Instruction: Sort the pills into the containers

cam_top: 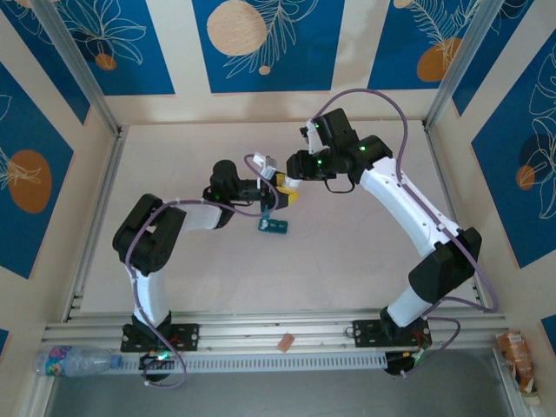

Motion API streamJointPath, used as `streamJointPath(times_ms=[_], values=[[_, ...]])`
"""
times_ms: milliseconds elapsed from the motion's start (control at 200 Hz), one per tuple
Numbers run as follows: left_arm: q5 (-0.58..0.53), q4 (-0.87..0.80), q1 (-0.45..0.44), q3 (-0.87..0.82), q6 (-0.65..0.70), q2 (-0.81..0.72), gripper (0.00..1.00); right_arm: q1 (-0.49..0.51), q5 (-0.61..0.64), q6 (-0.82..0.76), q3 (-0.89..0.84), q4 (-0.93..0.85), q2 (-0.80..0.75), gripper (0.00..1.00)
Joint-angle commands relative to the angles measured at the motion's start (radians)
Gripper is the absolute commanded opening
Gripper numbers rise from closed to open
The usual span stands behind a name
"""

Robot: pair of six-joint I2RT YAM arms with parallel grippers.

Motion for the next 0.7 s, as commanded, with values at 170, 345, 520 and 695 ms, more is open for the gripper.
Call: streamJointPath(times_ms=[170, 345, 520, 695], values=[[-0.026, 0.126, 0.0, 0.038, -0.012, -0.027, 0.0, 0.021, -0.028, 0.04, 0.008, -0.095, 0.028, 0.43], [-0.025, 0.124, 0.0, 0.035, -0.011, -0.029, 0.0, -0.015, -0.067, -0.004, 0.086, -0.129, 0.023, 0.55], [-0.024, 0.115, 0.0, 0.027, -0.003, -0.035, 0.0, -0.062, -0.091, -0.061, 0.153, -0.161, -0.024, 0.75], [-0.025, 0.113, 0.001, 0.012, 0.002, -0.045, 0.0, -0.108, -0.215, -0.234, 0.117, -0.085, -0.082, 0.8]])
